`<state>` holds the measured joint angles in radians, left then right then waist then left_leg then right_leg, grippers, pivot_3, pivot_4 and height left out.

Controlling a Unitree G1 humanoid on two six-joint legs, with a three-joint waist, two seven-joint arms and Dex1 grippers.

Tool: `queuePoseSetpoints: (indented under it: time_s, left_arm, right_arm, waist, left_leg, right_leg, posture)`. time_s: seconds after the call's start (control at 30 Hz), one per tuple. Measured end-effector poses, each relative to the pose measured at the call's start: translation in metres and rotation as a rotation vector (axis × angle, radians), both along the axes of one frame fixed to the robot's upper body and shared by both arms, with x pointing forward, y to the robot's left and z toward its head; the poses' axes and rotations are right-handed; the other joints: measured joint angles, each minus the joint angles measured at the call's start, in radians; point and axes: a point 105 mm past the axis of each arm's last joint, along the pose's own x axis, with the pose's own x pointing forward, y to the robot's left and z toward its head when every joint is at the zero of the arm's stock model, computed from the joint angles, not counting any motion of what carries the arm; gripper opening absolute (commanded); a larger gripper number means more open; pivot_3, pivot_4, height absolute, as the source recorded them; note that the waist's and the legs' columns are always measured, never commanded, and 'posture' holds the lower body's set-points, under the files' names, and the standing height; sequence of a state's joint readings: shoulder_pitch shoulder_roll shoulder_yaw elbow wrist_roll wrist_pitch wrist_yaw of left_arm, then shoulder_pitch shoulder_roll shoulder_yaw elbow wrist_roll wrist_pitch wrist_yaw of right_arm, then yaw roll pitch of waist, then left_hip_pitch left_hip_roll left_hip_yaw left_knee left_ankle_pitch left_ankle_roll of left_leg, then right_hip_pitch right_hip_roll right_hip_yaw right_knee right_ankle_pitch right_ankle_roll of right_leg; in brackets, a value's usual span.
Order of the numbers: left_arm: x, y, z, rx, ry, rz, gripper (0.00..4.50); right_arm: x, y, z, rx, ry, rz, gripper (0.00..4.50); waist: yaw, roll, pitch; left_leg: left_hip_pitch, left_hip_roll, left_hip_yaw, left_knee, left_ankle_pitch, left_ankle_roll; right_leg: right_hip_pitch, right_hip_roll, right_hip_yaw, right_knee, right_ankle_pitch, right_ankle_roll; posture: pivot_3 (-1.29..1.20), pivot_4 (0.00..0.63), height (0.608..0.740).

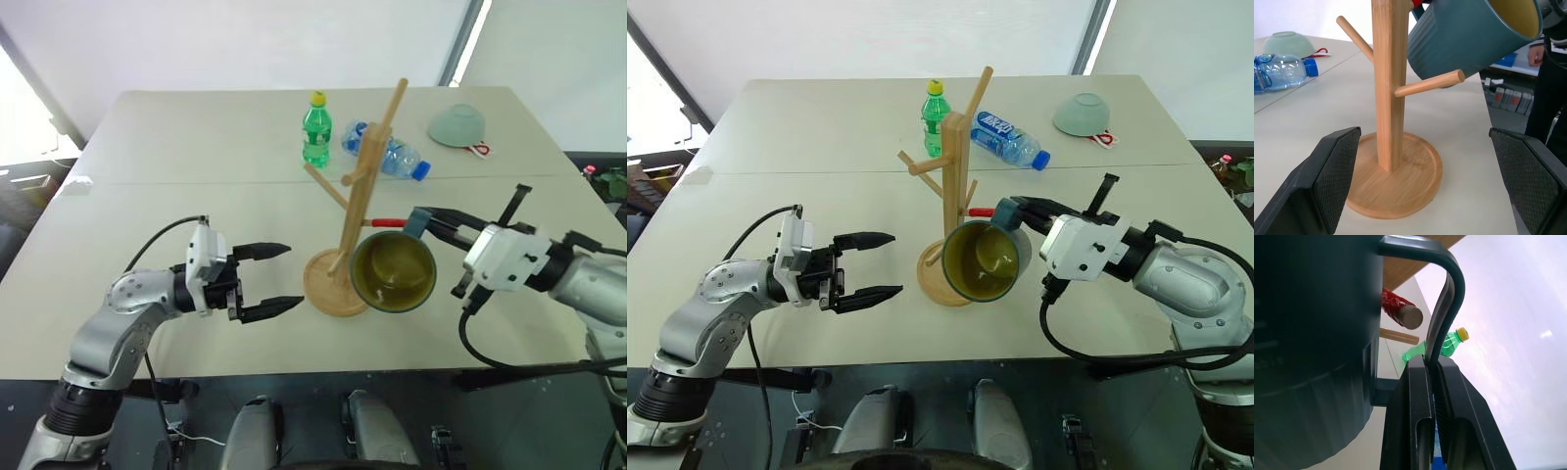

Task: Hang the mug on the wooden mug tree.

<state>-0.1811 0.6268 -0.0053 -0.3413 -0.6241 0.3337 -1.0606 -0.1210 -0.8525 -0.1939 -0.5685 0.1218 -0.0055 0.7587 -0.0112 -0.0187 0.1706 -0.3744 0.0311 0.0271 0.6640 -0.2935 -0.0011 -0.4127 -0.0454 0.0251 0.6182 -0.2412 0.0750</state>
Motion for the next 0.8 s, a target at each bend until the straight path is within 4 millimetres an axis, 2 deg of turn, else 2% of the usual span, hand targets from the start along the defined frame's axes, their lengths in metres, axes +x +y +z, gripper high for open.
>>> queuePoseSetpoints:
  time_s: [0.5,0.63,0.8]
  left_arm:
    - [-0.006,-0.004,0.015,-0.024,-0.025,0.006,4.5]
    - [-0.008,-0.007,0.021,-0.042,-0.031,0.001,4.5]
    - [-0.007,-0.007,0.023,-0.042,-0.036,0.003,4.5]
  right_arm:
    - [0.012,0.012,-0.001,-0.029,0.073,0.025,0.05]
    - [0.014,0.015,-0.002,-0.031,0.092,0.031,1.46]
    - [0.016,0.017,0.005,-0.036,0.064,0.037,4.06]
  waist:
    - [-0.001,0.0,0.0]
    - [0.001,0.0,0.0]
    - [0.0,0.0,0.0]
  left_leg:
    - [0.0,0.0,0.0,0.0,0.0,0.0]
    - [0.0,0.0,0.0,0.0,0.0,0.0]
    - [0.0,0.0,0.0,0.0,0.0,0.0]
  right_leg:
    - [0.0,0.0,0.0,0.0,0.0,0.0]
    - [0.0,0.0,0.0,0.0,0.0,0.0]
    - [0.0,0.001,0.0,0.0,0.0,0.0]
  posture:
    - [0.0,0.15,0.74]
    - [0.0,0.15,0.74]
    - [0.0,0.15,0.74]
